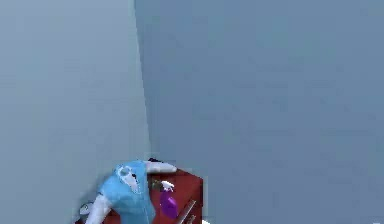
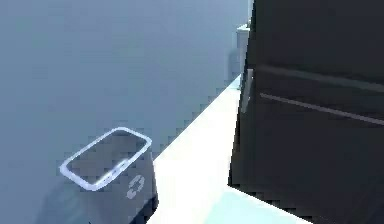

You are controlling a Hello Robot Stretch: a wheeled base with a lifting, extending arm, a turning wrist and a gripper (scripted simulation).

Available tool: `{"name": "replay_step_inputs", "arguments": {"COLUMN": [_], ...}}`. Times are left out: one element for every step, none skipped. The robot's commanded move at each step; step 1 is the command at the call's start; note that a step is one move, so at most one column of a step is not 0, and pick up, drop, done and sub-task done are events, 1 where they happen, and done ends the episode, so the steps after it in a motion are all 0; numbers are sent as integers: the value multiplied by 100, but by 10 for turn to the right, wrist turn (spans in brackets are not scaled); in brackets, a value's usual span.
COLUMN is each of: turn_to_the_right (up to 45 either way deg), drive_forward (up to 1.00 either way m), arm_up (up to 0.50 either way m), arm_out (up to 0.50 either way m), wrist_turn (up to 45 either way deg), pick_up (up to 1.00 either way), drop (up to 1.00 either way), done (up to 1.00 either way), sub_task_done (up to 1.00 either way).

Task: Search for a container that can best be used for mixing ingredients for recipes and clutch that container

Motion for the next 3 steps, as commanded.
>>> {"name": "replay_step_inputs", "arguments": {"turn_to_the_right": [450,450,0], "drive_forward": [0,0,100], "arm_up": [0,0,0], "arm_out": [0,0,0], "wrist_turn": [0,0,0], "pick_up": [0,0,0], "drop": [0,0,0], "done": [0,0,0], "sub_task_done": [0,0,0]}}
